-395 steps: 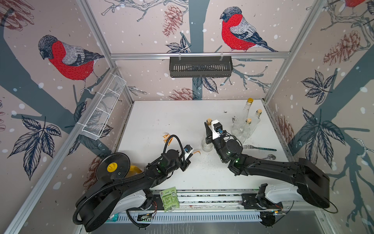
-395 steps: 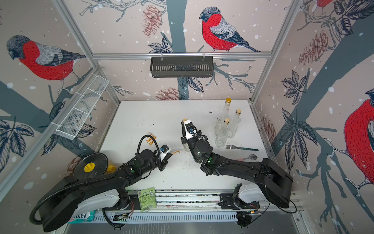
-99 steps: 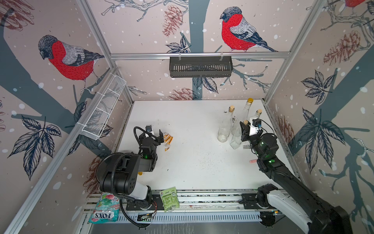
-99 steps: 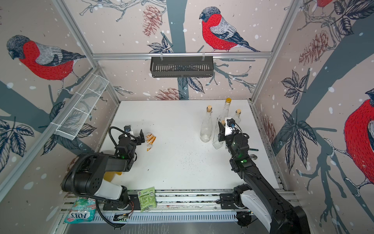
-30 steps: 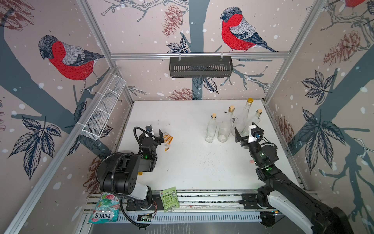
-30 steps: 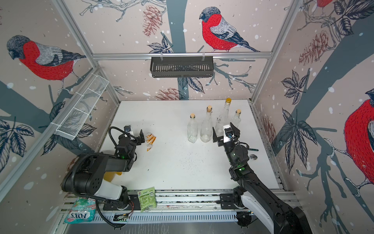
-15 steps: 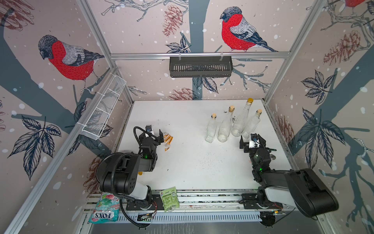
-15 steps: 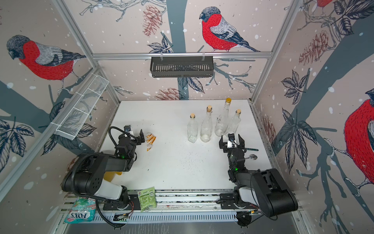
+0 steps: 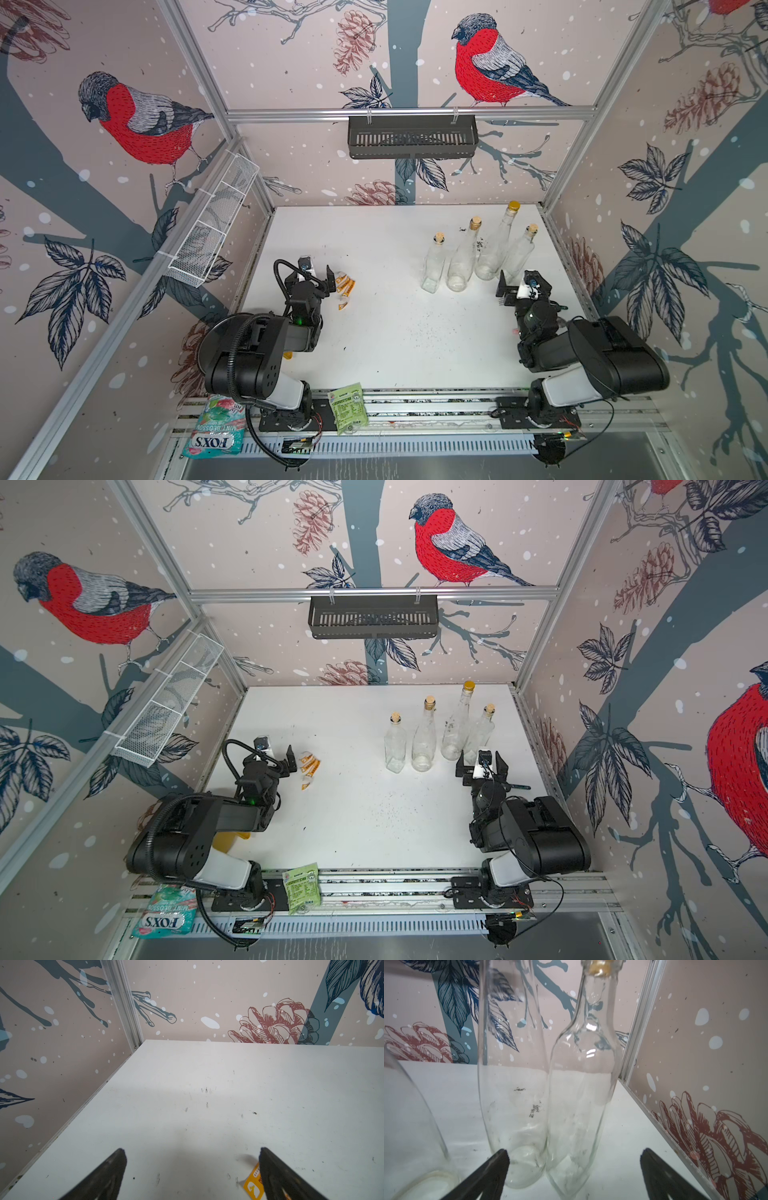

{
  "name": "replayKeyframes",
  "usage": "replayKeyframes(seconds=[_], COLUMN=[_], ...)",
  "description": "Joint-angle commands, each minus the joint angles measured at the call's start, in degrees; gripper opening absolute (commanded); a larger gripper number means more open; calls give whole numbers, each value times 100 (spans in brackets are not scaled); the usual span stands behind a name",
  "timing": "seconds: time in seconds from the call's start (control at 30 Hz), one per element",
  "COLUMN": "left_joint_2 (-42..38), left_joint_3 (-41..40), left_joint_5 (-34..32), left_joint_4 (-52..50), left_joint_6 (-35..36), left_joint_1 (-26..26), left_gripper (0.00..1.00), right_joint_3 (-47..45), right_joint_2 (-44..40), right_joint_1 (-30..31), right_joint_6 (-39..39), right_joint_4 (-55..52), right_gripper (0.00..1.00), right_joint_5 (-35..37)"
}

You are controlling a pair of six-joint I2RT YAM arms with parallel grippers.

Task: Remove the label from the bottle
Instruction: Reset both arms

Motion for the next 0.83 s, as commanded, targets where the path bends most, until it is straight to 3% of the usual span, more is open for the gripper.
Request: replayKeyframes(seconds=[0.0, 0.23, 0.8], left_joint_2=[-8, 0, 0], left_joint_3=[24, 32, 60], left_joint_5=[22, 33, 108], left_joint_4=[109, 107, 52], left_joint_6=[14, 11, 10], left_joint_1=[3, 5, 39], left_gripper=[98, 98, 98], right_joint_3=[272, 680, 759], right_joint_2=[-19, 27, 21], right_joint_1=[-121, -397, -411], right_joint_6=[278, 449, 572], right_joint_4=[-653, -1388, -1523], right_gripper=[99, 99, 99], right_joint_5=[-141, -567, -338])
